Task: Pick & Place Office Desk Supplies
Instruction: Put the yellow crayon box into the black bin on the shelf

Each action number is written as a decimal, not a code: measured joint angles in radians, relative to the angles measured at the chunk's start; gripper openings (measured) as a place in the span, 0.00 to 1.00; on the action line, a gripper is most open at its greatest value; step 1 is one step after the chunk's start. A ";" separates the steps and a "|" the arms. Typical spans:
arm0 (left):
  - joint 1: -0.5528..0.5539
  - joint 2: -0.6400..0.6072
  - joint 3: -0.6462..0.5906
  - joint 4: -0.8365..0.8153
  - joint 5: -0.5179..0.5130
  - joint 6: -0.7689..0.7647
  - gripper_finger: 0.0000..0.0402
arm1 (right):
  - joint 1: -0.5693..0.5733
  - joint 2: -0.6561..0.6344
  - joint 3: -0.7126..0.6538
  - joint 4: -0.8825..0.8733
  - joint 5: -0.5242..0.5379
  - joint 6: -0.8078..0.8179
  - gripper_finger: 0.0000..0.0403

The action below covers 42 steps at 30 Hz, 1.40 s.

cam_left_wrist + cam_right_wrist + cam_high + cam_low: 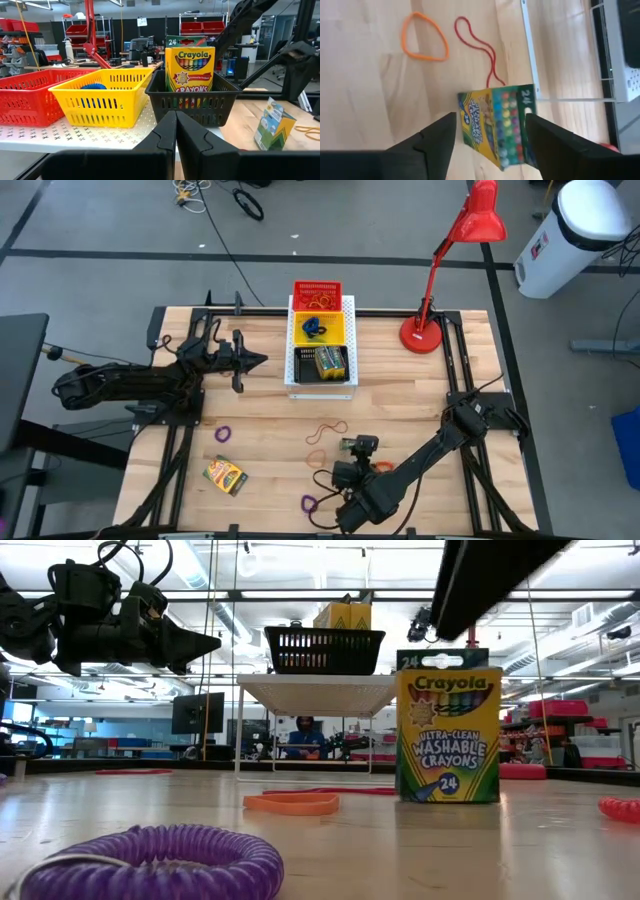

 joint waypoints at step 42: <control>0.000 0.000 0.000 0.001 0.000 0.000 0.03 | -0.030 -0.311 -0.619 0.535 -0.256 -0.123 0.05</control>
